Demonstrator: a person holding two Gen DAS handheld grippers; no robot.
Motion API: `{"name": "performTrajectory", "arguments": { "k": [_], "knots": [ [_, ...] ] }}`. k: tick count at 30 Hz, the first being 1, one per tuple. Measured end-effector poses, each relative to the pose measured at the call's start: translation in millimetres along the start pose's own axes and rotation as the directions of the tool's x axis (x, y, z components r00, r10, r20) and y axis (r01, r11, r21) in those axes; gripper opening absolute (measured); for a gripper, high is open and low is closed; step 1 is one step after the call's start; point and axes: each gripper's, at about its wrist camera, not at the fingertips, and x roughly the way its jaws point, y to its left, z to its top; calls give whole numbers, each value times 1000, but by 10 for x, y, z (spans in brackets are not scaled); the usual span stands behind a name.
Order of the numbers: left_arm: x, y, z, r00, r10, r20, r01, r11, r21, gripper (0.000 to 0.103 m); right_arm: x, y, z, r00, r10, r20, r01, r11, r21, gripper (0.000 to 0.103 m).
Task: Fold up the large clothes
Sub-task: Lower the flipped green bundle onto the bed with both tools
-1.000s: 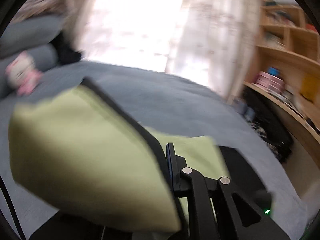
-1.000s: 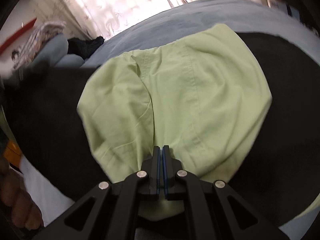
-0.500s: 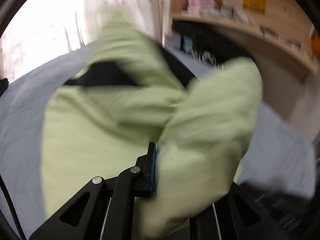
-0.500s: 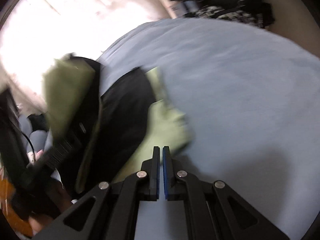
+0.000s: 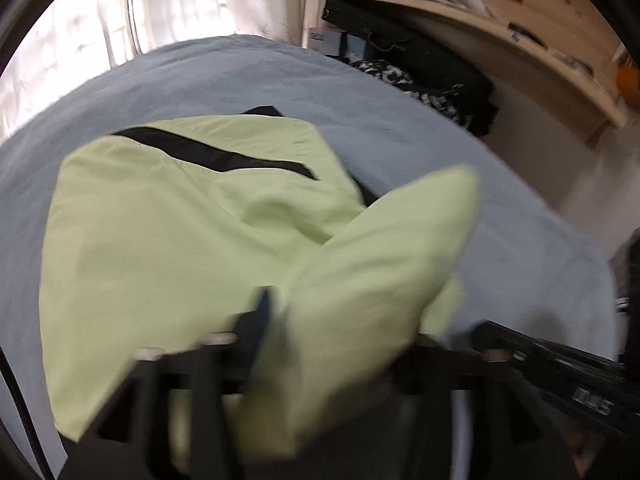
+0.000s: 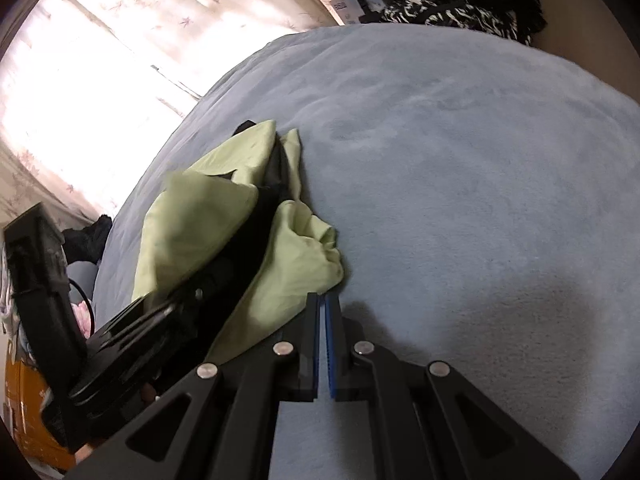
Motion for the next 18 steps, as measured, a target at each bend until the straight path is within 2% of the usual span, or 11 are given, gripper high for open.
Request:
{"name": "performTrajectory", "arguments": {
  "k": [4,8,9,11,12,13,15,18],
  "knots": [
    [-356,-93,-75,998,-23,50,23,1000,12,75,-168,108,75,1000,-4,28,5,1000,-23,3],
    [-753,35,-140,995,-10,103,12,1000,-25,75,-367,207,177,997,-5,71,8,999,-48,4],
    [-869,141,-158,993,8,120,-2,999,-55,75,-413,250,223,997,-5,83,10,998,-61,8],
    [-1044,349,-175,989,47,143,-31,993,-112,75,-461,356,321,994,-11,105,21,996,-85,35],
    [-1084,469,-184,986,69,150,-47,989,-143,75,-480,421,368,993,-11,120,24,994,-106,41],
    [-1116,558,-183,985,82,153,-57,985,-161,75,-482,503,419,991,-7,133,25,990,-137,43],
    [-1108,853,-220,980,153,129,-120,965,-235,75,-401,622,512,993,17,117,5,982,-190,43],
    [-1004,1176,-300,980,178,84,-143,937,-318,75,-142,684,683,999,41,34,-34,982,-188,43]
  ]
}}
